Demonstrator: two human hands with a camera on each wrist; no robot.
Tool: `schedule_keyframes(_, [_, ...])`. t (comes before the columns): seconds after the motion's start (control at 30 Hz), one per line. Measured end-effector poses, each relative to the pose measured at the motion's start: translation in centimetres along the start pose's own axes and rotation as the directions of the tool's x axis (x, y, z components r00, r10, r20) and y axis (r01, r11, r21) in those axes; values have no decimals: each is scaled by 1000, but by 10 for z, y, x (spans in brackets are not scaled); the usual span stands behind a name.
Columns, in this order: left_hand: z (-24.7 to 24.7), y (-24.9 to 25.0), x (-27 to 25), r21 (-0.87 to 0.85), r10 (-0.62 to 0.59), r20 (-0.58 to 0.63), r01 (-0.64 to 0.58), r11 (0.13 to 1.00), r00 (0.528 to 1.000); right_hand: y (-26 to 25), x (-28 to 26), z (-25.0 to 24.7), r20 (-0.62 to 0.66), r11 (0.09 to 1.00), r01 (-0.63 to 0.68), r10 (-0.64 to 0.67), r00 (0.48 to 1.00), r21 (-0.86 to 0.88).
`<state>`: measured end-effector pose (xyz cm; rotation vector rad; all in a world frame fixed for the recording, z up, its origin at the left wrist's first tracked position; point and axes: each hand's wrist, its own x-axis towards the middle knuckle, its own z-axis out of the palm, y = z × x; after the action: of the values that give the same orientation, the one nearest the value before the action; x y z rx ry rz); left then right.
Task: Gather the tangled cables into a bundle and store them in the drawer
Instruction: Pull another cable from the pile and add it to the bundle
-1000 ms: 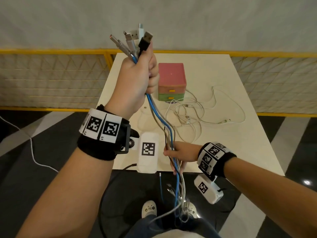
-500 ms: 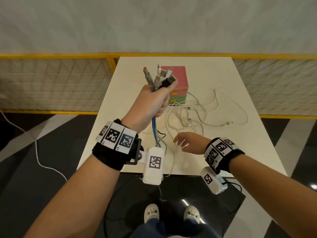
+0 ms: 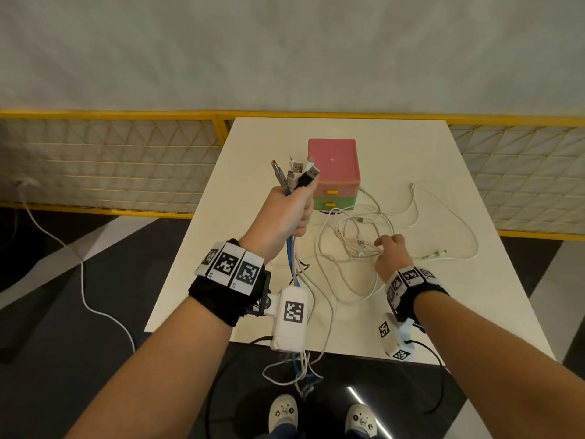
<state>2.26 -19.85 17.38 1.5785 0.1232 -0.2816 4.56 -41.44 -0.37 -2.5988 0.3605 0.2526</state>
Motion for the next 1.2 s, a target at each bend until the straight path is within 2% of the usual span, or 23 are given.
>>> schedule_keyframes(0.13, [-1,0,9,5,-21,-17,21,1000,1000,6,17,5,183,980,100,-68,981,-170])
schedule_keyframes(0.23, [-2,0,13,6,-24,-28,24,1000,999,9,22,1,217,957,151,-97,971,-248])
schedule_keyframes(0.3, [-2,0,16,11,-21,-32,22,1000,999,4,23,-5,176,962,175,-139,975,-208])
schedule_keyframes(0.4, [-1,-2,25,37,0,-37,2,999,999,-13,21,-24,92,972,237,-236,967,-4])
schedule_keyframes(0.47, [4,-5,31,62,41,-11,-40,997,999,-29,14,-42,67,944,301,-312,948,131])
schedule_keyframes(0.6, [20,-5,39,231,43,96,-64,971,994,-60,-8,-79,-21,864,423,-435,900,273])
schedule_keyframes(0.7, [34,-1,40,416,0,194,-82,906,981,-74,-22,-100,-116,801,486,-477,871,350])
schedule_keyframes(0.8, [40,2,43,456,13,275,-142,879,961,-73,-23,-112,-176,779,519,-490,854,353])
schedule_keyframes(0.83, [39,1,46,469,35,253,-154,870,967,-70,-22,-116,-179,792,518,-486,855,324])
schedule_keyframes(0.9, [32,-1,53,479,85,131,-138,867,988,-57,-14,-121,-174,833,472,-439,881,288])
schedule_keyframes(0.97, [22,-1,59,468,130,19,-124,875,991,-41,-6,-127,-177,866,404,-366,914,293])
schedule_keyframes(1.0, [19,0,60,473,148,-1,-130,871,989,-36,-5,-128,-188,874,395,-353,916,283])
schedule_keyframes(1.03, [18,1,60,484,164,7,-147,863,986,-34,-5,-130,-204,878,410,-366,908,247])
schedule_keyframes(1.1, [22,6,56,489,168,116,-203,848,979,-42,-10,-132,-243,856,493,-451,859,154])
schedule_keyframes(1.2, [38,10,47,487,126,329,-282,827,936,-66,-20,-135,-318,747,657,-602,732,100])
